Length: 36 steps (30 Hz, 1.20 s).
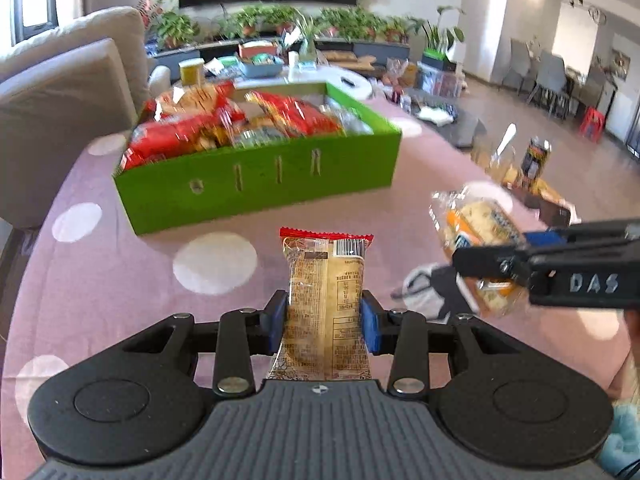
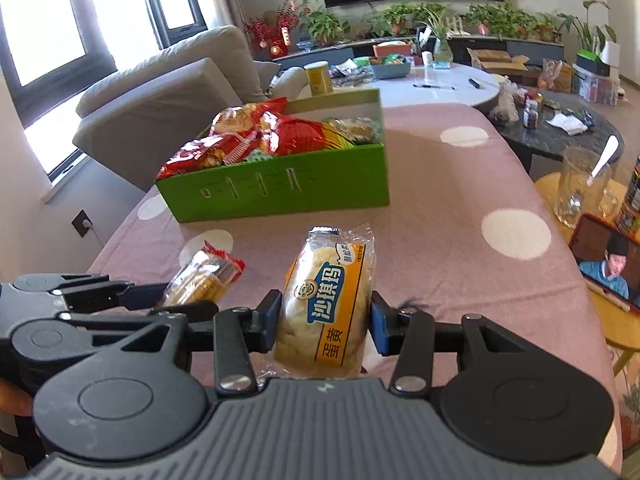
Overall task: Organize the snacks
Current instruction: 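Lift both bread packets and carry them over the green box, then lower both packets into the box and open both tools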
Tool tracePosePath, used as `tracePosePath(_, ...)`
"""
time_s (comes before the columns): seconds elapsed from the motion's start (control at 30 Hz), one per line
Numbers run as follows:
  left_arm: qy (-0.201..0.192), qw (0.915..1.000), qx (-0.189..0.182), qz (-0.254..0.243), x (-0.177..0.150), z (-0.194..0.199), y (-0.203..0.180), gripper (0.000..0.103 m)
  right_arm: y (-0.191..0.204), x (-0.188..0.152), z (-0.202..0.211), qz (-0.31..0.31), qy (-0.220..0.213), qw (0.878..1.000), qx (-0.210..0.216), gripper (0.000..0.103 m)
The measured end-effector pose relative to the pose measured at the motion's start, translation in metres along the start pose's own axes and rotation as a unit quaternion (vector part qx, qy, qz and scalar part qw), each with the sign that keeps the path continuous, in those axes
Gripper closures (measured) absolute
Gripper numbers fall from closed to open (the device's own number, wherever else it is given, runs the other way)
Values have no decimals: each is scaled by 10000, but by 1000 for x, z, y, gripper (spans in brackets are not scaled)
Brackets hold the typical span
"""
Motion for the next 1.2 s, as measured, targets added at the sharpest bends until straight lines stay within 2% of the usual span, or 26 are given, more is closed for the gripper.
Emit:
tracePosePath(0.33,-525,9983,72,233,56,7,20,68,11,42,-11,207,-274,9992,208,30)
tracePosePath(0.67,-742,9961,251,399,122,-19,38,68,-13,103,-34,48,-589,9980,207,30)
tracePosePath(0.97,-575,9969,268,462,179,-77,35,68,-27,147,-74,168,-493,9985,169,30)
tracePosePath(1.2,-325,9972,263,627,190,-125,41,68,-44,155,-109,119,-343,9992,169,30)
Point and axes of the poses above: each gripper's, at about its wrist camera, not at the fingertips, and z roughly against the way its jaws point, y to its left, x to its top, the point moved 4 cm from there along -z, roughly the way its jaws point, and after that the axes turned 9 degrees about x, right-handed, at the moved point
